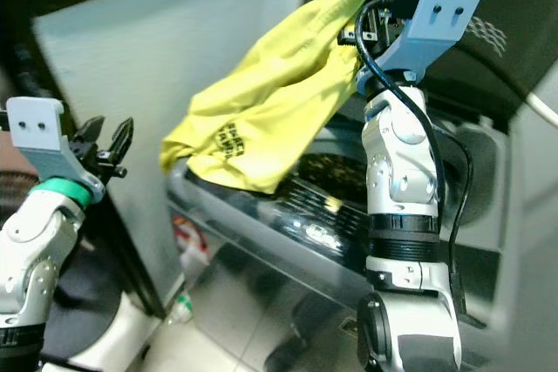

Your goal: Clothes washing

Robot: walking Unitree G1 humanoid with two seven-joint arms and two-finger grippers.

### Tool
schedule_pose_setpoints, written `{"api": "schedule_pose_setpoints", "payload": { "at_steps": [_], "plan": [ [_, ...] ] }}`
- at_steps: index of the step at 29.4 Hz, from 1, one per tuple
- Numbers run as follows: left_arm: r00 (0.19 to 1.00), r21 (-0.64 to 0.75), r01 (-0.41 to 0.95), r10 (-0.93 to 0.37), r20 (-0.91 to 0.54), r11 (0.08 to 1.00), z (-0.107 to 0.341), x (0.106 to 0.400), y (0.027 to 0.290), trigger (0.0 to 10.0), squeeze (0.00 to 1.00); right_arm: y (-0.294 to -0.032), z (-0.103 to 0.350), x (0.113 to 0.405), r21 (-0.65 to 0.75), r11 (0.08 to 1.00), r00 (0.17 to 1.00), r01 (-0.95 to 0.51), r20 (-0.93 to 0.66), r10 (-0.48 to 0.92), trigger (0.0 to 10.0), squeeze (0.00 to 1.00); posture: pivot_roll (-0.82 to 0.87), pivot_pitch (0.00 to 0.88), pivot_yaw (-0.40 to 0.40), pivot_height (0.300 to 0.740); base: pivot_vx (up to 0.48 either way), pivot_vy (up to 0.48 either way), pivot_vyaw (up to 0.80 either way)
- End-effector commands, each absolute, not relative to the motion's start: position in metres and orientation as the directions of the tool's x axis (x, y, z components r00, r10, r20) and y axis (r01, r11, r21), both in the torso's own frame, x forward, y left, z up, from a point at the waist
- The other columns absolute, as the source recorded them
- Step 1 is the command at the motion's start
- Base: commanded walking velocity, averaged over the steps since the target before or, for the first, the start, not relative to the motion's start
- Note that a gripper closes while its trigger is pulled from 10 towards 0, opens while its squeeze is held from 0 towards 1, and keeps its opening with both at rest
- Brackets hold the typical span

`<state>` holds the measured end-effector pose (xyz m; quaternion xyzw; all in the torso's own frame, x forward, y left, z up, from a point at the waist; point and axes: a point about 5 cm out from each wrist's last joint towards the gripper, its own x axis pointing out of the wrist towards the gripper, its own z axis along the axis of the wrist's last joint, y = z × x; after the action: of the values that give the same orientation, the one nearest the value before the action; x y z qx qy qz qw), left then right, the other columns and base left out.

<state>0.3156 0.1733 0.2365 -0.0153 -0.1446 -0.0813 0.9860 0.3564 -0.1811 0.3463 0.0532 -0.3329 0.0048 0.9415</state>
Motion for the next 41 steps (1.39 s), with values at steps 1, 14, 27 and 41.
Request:
{"api": "schedule_pose_setpoints", "payload": {
  "at_steps": [1,14,27,41],
  "plan": [
    [0.951,0.004,0.153,-0.149,0.271,0.988,0.234,0.316,0.175,10.0,0.0,-0.181,0.355,0.353,0.096,0.995,0.747,-0.033,0.663,-0.039,10.0,0.0,0.13,0.027,0.015,0.74,0.0,0.0,-0.8],
    [0.933,0.02,0.167,-0.165,0.319,0.986,0.239,0.312,0.175,10.0,0.0,-0.168,0.348,0.358,0.076,0.995,0.769,-0.063,0.639,0.0,10.0,0.0,0.14,0.017,0.004,0.74,0.0,0.0,-0.8],
    [0.93,-0.004,0.181,-0.17,0.327,0.984,0.241,0.309,0.174,10.0,0.0,-0.169,0.344,0.361,0.046,0.998,0.775,-0.051,0.632,0.011,10.0,0.0,0.15,0.033,-0.006,0.74,0.0,0.181,-0.68],
    [0.927,0.0,0.182,-0.172,0.333,0.983,0.24,0.306,0.171,10.0,0.0,-0.136,0.33,0.373,-0.04,0.967,0.82,-0.252,0.521,0.236,10.0,0.0,0.15,0.046,-0.017,0.74,0.0,0.171,0.0]
  ]
}}
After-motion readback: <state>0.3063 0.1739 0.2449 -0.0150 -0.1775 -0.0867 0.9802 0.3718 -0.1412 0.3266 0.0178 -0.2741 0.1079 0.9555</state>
